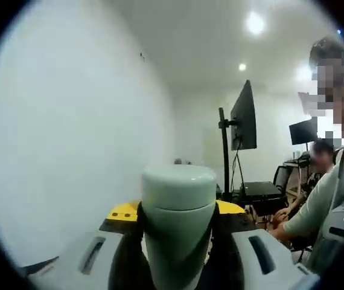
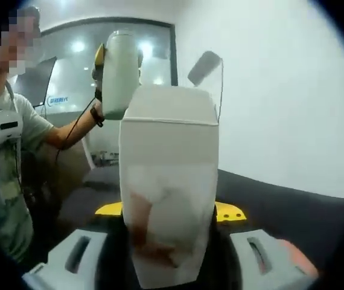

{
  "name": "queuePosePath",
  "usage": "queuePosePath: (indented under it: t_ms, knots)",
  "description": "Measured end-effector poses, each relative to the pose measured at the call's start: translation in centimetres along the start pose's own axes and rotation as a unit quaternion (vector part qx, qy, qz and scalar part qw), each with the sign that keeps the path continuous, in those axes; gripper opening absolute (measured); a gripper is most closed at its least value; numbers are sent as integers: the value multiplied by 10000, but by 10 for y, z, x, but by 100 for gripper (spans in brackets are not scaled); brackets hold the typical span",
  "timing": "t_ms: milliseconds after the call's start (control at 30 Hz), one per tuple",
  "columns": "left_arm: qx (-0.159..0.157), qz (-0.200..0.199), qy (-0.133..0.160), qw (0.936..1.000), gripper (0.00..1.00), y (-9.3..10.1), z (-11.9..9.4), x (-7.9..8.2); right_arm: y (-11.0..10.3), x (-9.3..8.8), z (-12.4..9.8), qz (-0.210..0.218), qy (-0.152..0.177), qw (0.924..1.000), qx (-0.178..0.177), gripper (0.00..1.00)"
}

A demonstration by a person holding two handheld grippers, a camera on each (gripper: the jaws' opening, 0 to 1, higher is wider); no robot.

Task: Assemble the cup parts correctly, then place the assembled cup into the box.

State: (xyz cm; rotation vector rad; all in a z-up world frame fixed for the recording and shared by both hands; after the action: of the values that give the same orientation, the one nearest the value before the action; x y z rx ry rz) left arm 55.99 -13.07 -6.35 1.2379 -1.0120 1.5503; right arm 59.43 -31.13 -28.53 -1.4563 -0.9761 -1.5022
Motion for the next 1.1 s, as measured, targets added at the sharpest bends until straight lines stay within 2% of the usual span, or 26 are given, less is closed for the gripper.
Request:
queuePosePath:
  t_ms: [133, 267, 367, 533, 633, 767, 933, 967, 1000, 1100]
  knots:
    - [28, 86, 91, 9999, 40, 2, -5, 16, -5, 3, 19, -64, 42, 10000, 62, 51]
    - [69, 117, 107, 9999, 40, 5, -13, 25, -11, 5, 43, -59, 108, 9998, 181, 51]
    - [140, 142, 110, 9997, 40, 0, -18, 29, -16, 5, 60, -73, 152, 9995, 265, 51]
    - [229, 107, 92, 9996, 40, -4, -28, 29, -23, 1, 87, -94, 151, 9990, 400, 51]
    - [346, 264, 0, 9990, 40, -5, -32, 29, -17, 1, 103, -75, 182, 9990, 410, 51]
    - [381, 241, -24, 9990, 40, -4, -38, 27, -14, -3, 117, -107, 187, 9988, 445, 51]
    - [411, 122, -21, 9991, 40, -3, -45, 20, -10, -22, 122, -42, 71, 9989, 456, 51]
    - [428, 106, -8, 9990, 40, -3, -46, 18, -10, -19, 122, 72, 345, 9984, 438, 51]
    - [444, 104, 10, 9990, 40, -3, -47, 17, -9, -22, 120, 69, 230, 9987, 452, 51]
    - [500, 79, 60, 9987, 40, -3, -48, 12, -9, -21, 120, 47, 262, 9986, 452, 51]
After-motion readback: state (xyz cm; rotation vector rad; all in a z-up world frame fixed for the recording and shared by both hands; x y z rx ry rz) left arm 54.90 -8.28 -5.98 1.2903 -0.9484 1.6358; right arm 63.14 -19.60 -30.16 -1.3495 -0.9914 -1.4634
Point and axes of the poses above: the point that each gripper's makers call its tool centre point, and the gripper's own axes: z roughly forward along the fingers, y roughly to its right, x roughly out of its top, the point moved 6 cm from there along -z, roughly backward along the fingers, and after that the axes turned 2 degrees about y, right-handed, at the moved point
